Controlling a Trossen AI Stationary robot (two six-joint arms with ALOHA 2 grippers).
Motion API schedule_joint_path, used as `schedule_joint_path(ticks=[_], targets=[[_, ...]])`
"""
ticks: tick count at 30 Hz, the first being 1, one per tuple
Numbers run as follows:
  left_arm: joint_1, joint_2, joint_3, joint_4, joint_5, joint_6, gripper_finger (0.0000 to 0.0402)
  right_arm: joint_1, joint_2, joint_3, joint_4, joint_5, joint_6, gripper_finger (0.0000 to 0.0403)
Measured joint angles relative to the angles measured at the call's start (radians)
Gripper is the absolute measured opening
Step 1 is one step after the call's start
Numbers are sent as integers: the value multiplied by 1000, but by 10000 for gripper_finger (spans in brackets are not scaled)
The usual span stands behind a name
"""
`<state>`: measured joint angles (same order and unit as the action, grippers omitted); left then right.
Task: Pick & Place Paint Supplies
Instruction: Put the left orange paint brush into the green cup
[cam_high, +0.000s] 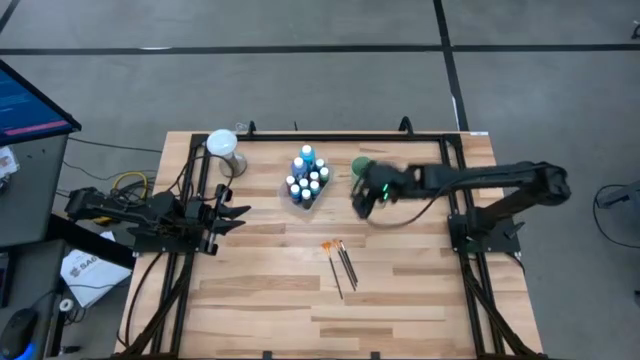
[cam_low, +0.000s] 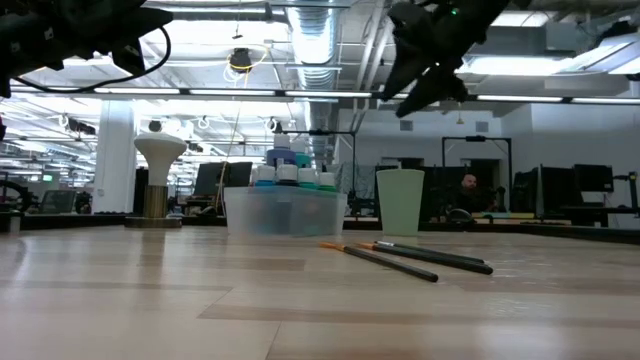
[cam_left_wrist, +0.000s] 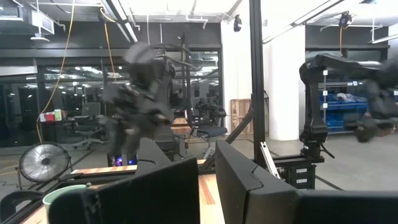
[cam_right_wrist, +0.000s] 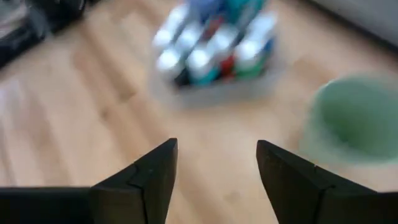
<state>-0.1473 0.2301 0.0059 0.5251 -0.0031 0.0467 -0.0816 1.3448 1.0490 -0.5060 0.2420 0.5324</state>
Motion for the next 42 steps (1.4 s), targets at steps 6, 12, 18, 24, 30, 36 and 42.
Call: schedule_joint_path(ticks=[6,12,18,24,30,36,42], targets=[[0,0,0,0,0,0,1,177,200,88,-39,-1,201,220],[0,0,0,0,0,0,1,248,427,277,-176,2,342,234],[0,0,0,0,0,0,1,272,637,518,-360,-4,395,229],[0,0,0,0,0,0,1,278,779,713,-467,-24,428,238],[0,0,0,0,0,0,1,262,880,812,-516,-82,461,250],[0,1,0,2,0,0,1,246,952,831,-540,-158,475,249],[0,8,0,5,0,0,1,244,967,831,-527,-169,482,249]])
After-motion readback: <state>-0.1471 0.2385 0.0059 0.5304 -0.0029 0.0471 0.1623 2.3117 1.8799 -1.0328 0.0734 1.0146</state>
